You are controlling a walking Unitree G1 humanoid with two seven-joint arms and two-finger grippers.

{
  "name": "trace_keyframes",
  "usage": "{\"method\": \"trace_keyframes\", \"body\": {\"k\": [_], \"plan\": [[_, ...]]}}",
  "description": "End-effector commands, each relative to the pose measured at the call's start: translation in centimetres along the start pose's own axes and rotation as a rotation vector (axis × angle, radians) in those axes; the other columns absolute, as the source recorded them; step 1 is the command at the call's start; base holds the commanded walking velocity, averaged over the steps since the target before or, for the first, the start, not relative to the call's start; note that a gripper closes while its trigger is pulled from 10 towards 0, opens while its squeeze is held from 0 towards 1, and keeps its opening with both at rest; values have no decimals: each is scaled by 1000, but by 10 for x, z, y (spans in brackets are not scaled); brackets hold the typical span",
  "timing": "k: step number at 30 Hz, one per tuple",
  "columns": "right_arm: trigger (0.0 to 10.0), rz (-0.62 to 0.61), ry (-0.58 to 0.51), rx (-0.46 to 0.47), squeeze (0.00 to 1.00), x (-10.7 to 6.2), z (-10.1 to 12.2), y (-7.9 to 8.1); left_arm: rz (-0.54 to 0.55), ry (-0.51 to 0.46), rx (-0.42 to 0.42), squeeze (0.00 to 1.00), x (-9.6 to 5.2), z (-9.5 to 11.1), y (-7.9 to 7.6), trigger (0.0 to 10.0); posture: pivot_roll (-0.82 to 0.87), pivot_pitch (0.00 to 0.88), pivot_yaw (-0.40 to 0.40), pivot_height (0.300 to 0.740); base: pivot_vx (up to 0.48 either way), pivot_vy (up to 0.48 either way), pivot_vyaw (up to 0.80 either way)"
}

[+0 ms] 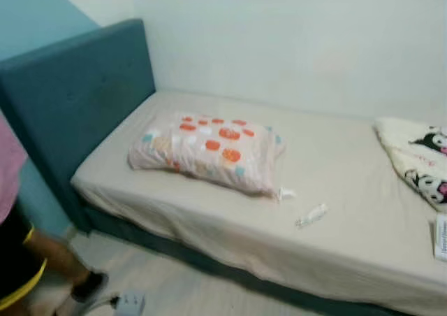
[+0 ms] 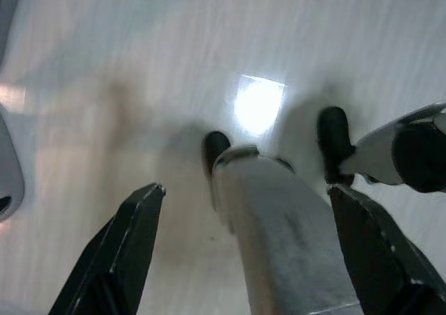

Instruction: Clean up the room

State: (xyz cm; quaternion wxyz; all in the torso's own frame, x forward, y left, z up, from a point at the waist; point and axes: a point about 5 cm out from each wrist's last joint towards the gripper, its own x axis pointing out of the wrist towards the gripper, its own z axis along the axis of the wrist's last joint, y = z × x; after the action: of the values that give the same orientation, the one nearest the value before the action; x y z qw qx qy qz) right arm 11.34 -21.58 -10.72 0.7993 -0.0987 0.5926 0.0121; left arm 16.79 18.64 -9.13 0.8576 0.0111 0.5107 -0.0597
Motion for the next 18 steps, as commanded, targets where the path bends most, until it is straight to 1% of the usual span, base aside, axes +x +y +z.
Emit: {"method": "trace_keyframes", "body": {"k": [1, 4, 11, 18], "plan": [[10000, 15, 0, -24, 0, 0, 0, 6, 1, -4, -4, 0, 0, 3, 1, 10000, -65, 0, -13, 740, 0, -390, 0], [10000, 15, -3, -46, 0, 0, 1, 6, -6, -7, -9, 0, 1, 3, -1, 10000, -64, 0, -18, 740, 0, -390, 0], [10000, 9, -23, -54, 0, 1, 8, 4, -17, -21, -18, 0, 2, 7, -5, 10000, -65, 0, -24, 740, 0, -389, 0], [10000, 2, -18, -60, 0, 0, 6, 2, -25, -34, -23, 0, 2, 11, -7, 10000, -67, 0, -30, 740, 0, -386, 0]]}}
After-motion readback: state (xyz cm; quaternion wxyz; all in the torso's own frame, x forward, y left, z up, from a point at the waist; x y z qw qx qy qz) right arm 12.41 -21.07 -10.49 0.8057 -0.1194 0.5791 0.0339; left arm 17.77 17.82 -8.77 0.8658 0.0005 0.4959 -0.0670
